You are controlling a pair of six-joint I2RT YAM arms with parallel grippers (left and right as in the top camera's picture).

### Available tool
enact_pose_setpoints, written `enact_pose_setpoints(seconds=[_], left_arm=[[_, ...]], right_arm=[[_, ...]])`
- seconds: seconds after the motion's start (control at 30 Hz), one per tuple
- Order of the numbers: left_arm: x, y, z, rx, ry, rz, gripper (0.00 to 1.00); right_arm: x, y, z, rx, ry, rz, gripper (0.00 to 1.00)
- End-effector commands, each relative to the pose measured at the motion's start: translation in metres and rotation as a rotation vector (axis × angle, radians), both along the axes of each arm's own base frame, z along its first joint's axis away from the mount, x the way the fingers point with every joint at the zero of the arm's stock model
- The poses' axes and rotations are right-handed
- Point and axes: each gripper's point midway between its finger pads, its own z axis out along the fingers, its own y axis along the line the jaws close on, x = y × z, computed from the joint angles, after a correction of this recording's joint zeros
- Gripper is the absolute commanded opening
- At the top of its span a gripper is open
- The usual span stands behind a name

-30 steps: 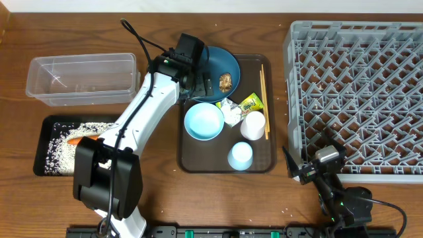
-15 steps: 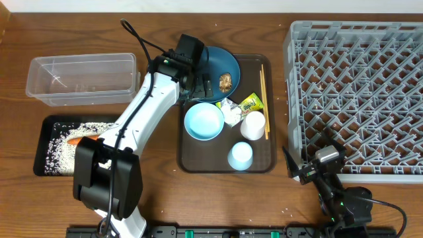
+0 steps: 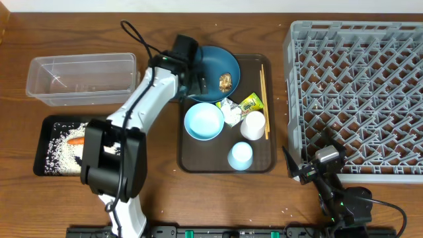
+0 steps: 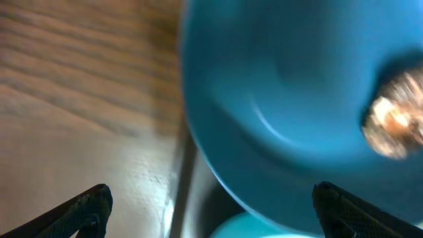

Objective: Sort waste into correct bins and load items into the dishwasher rack
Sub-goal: 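Lift the dark-teal plate with the left gripper off the brown tray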

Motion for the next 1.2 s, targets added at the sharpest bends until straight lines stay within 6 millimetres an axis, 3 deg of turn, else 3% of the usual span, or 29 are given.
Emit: enact_pose_setpoints(seconds=[0.0, 0.1, 0.27, 0.53, 0.93, 1.17], left_arm=[[0.016, 0.019, 0.0, -0.009, -0.029, 0.085, 0.98], [0.022, 0.019, -0.002, -0.076, -0.03, 0.113, 0.98], [0.028, -0.003, -0.003, -0.218, -0.025, 0.077, 0.98], [0.021, -0.024, -0.019, -0.23, 0.016, 0.074, 0.95], [0.016, -0.028, -0.024, -0.217, 0.037, 0.067, 0.78], [0.008, -0.031, -0.04, -0.211, 0.087, 0.067, 0.73]], right_arm=[[0.0, -0.001, -0.002, -0.007, 0.004, -0.003, 0.99], [0.0, -0.001, -0.002, -0.007, 0.004, -0.002, 0.99], [0.0, -0.001, -0.002, -0.007, 0.004, -0.002, 0.99], [0.0, -0.001, -0.002, -0.007, 0.004, -0.002, 0.99], [0.0, -0.001, -0.002, -0.007, 0.004, -0.002, 0.99], [0.0, -0.001, -0.002, -0.007, 0.004, -0.002, 0.99]])
